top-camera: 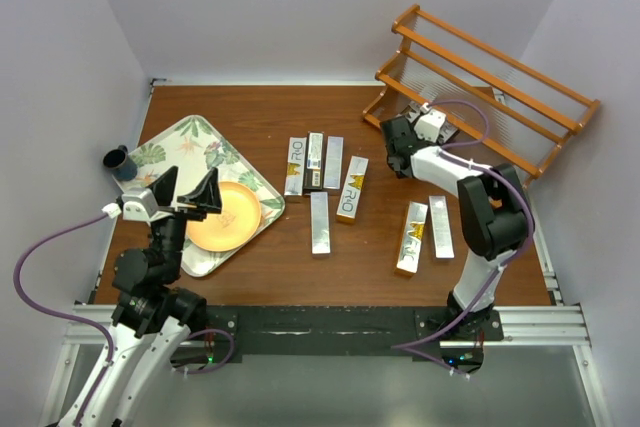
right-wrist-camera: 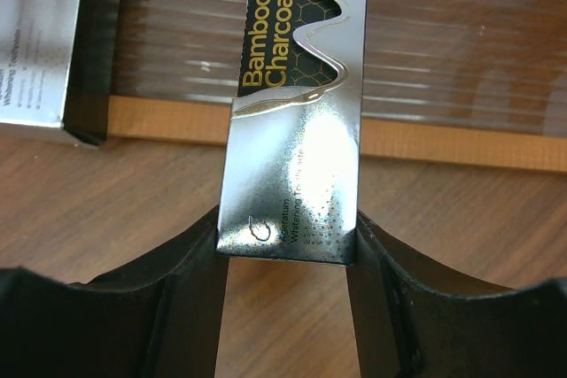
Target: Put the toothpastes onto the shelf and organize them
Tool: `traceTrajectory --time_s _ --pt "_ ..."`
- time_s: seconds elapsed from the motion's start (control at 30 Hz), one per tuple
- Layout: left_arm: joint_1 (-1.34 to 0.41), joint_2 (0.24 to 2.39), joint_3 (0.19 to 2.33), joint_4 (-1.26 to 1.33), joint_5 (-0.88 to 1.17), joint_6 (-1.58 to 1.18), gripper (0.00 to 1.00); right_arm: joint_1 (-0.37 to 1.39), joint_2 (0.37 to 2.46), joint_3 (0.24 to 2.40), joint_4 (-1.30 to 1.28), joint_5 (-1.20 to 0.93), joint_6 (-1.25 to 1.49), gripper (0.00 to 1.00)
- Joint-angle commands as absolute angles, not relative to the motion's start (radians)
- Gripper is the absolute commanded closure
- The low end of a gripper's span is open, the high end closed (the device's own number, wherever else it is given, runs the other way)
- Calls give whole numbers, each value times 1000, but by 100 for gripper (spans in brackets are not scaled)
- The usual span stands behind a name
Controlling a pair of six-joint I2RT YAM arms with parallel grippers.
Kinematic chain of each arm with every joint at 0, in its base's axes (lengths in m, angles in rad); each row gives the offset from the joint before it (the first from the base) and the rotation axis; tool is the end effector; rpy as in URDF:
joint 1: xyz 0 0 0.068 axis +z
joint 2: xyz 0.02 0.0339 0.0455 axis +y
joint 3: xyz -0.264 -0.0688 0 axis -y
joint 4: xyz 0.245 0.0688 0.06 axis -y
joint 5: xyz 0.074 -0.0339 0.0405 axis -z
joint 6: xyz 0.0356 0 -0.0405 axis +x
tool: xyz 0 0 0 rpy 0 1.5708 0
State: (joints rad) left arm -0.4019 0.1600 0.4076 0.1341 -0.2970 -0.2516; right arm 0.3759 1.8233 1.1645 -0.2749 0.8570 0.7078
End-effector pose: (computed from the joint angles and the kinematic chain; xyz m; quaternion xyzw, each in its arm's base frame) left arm 0.0800 -0.0227 0.3140 -0.0806 0.5616 -0.1845 0.8025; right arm 0.3580 0.1124 0.1884 0.2710 0.8305 -0.1912 0.4476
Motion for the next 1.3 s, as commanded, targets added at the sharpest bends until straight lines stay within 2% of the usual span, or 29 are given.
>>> traceTrajectory --time_s 0.0,0.63,1.03,1.27 --pt "-411 169 448 147 -288 -255 0 351 1850 1226 -178 859 631 89" --pt "-413 167 446 149 -284 -253 0 308 1899 1278 -106 835 568 87" --pt "-414 163 446 149 -282 -253 0 258 1933 1336 -219 769 637 78" --pt "-414 164 445 150 -279 -253 0 252 1956 1347 -273 703 655 68"
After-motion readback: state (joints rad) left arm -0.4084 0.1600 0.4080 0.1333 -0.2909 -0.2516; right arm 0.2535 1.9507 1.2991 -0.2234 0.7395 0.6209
